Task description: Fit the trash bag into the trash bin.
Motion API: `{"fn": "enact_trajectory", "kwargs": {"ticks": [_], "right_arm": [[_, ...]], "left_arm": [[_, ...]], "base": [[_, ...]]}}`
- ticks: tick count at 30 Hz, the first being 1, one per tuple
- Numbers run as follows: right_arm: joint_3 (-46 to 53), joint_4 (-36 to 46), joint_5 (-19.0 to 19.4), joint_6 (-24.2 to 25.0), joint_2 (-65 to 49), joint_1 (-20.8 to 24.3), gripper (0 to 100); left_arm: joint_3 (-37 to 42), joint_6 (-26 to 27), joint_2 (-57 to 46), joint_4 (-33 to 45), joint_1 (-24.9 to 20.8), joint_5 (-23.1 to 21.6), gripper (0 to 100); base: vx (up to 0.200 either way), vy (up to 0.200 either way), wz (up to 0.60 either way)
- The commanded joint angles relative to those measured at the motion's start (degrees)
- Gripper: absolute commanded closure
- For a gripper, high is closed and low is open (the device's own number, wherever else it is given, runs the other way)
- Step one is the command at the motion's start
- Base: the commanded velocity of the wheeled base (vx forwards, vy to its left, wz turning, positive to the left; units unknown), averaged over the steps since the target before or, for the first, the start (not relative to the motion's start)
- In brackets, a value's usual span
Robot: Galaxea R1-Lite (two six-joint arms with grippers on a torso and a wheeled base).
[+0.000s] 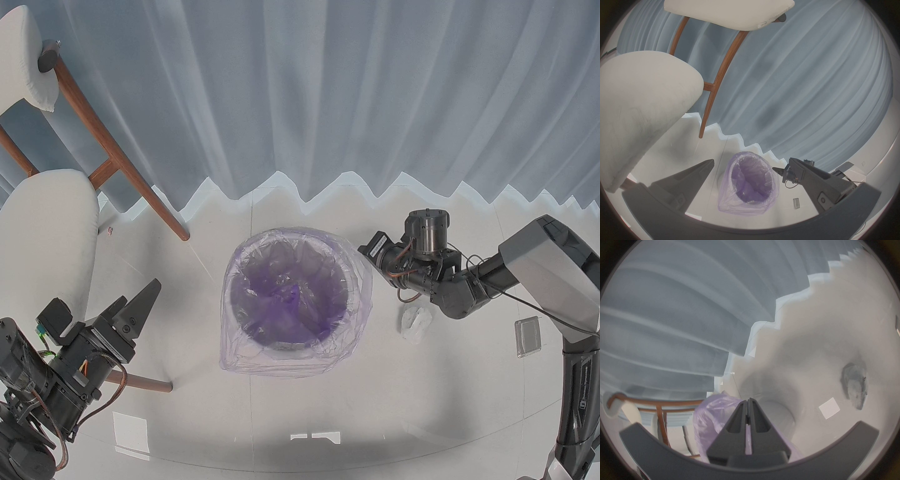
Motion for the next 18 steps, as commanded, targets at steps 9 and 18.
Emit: {"fn": "enact_trajectory", "kwargs": {"ticks": [9,18], "right_arm": [[-11.98,5.58,0.06,6.18,10.29,-1.04,100],[-11.98,5.67,0.14,11.71,11.17,-2.19,100]], "left_arm": [[1.01,0.14,-4.21,2.5,-0.16,0.69,0],[1.01,0.14,-7.9,7.42,-0.16,1.04,0]], "base": [[0.0,0.0,0.0],[0.0,0.0,0.0]]}}
